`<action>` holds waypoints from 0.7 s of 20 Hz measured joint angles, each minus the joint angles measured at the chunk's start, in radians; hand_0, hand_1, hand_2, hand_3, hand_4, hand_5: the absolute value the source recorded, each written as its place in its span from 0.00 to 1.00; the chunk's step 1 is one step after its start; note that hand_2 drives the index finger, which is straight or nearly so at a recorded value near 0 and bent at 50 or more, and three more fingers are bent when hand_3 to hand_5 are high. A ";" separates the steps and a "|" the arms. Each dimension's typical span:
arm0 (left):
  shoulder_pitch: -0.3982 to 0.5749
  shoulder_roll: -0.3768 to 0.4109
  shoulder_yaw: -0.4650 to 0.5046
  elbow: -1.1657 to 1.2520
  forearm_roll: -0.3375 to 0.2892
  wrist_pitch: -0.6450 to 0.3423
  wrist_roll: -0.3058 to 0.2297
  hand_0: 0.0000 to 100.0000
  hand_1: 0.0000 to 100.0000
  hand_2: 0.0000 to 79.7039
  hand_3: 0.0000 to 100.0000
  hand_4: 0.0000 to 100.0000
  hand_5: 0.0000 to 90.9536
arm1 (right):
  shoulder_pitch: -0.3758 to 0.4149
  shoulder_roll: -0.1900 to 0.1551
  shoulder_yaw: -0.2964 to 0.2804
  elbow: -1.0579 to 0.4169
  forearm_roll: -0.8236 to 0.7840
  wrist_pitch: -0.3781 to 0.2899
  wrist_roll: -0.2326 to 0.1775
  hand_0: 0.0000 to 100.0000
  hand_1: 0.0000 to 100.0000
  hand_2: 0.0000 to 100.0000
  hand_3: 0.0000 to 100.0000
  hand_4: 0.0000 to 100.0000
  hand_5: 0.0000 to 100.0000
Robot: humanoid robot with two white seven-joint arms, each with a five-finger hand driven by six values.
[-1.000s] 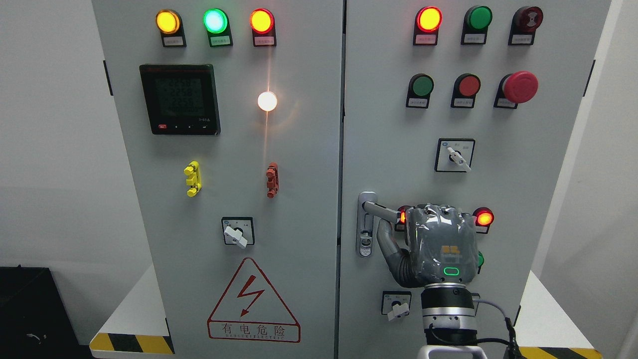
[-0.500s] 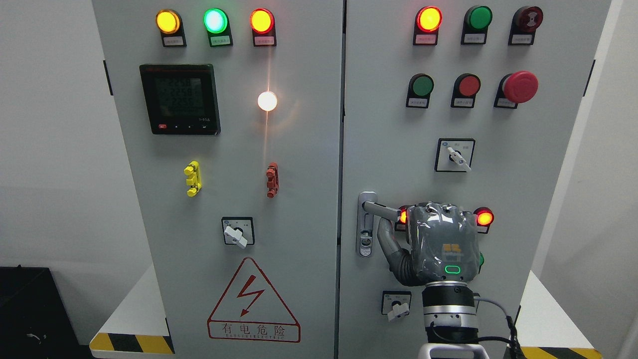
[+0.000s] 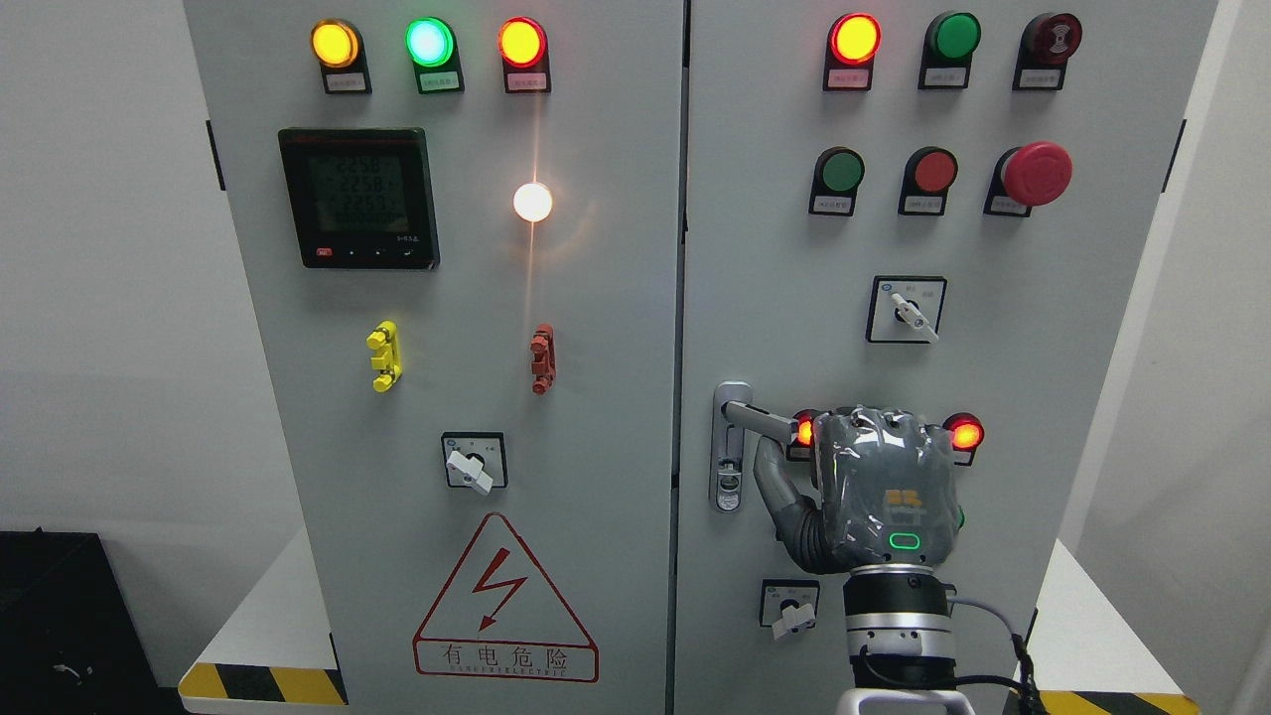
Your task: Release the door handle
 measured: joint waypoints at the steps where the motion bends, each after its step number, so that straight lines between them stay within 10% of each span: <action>1: 0.000 0.000 0.000 0.000 0.000 0.000 0.000 0.12 0.56 0.00 0.00 0.00 0.00 | 0.006 0.000 0.000 -0.004 0.000 0.000 0.000 0.58 0.33 0.90 1.00 0.99 0.97; 9: 0.000 0.000 0.000 0.000 0.000 0.000 0.000 0.12 0.56 0.00 0.00 0.00 0.00 | 0.108 -0.001 -0.002 -0.062 -0.004 -0.005 -0.016 0.57 0.32 0.68 0.99 0.93 0.89; 14: 0.000 0.000 0.000 0.000 0.000 0.000 0.000 0.12 0.56 0.00 0.00 0.00 0.00 | 0.209 -0.001 -0.022 -0.117 -0.009 -0.088 -0.069 0.57 0.30 0.42 0.62 0.65 0.55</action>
